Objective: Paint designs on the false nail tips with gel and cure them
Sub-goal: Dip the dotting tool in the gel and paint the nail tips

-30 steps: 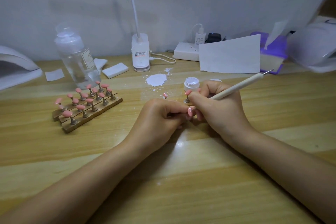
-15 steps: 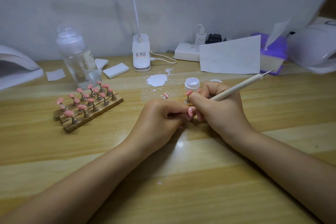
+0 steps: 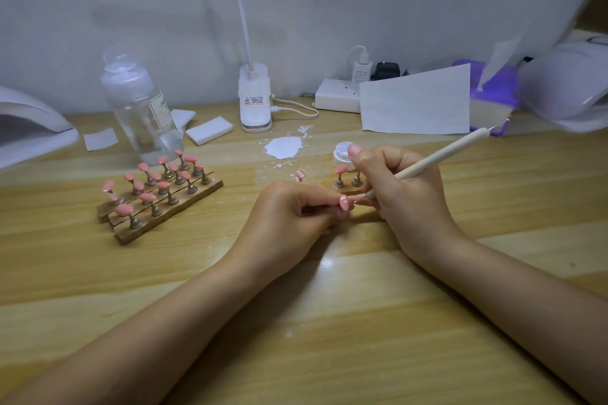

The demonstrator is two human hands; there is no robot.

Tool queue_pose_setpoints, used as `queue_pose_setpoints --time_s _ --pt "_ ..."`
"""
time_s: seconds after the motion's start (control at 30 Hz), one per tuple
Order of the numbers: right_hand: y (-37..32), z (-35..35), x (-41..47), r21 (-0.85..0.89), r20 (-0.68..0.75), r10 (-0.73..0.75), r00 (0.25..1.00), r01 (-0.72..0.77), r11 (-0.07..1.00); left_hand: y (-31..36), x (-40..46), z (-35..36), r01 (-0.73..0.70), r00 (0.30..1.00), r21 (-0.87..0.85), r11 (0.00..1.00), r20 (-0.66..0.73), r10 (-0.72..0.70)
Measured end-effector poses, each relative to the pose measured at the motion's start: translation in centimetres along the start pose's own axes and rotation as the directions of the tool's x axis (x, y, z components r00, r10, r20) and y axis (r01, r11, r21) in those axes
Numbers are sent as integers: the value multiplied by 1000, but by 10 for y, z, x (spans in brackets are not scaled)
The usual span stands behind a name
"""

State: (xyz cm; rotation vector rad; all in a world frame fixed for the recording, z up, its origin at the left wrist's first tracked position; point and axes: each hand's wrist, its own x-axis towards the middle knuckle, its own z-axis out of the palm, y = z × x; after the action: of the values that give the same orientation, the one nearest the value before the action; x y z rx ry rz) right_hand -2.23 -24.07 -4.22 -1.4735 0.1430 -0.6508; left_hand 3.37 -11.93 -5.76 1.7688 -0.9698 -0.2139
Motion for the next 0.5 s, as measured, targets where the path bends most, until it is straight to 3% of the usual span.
queue_pose_setpoints --time_s 0.23,0.5 --pt "2 -2 -1 -162 22 -64 998 66 985 1 0 1 11 1000 5 1000 -28 -11" --pt "2 -2 -2 -123 39 -29 999 34 992 1 0 0 7 1000 24 1000 -11 -6"
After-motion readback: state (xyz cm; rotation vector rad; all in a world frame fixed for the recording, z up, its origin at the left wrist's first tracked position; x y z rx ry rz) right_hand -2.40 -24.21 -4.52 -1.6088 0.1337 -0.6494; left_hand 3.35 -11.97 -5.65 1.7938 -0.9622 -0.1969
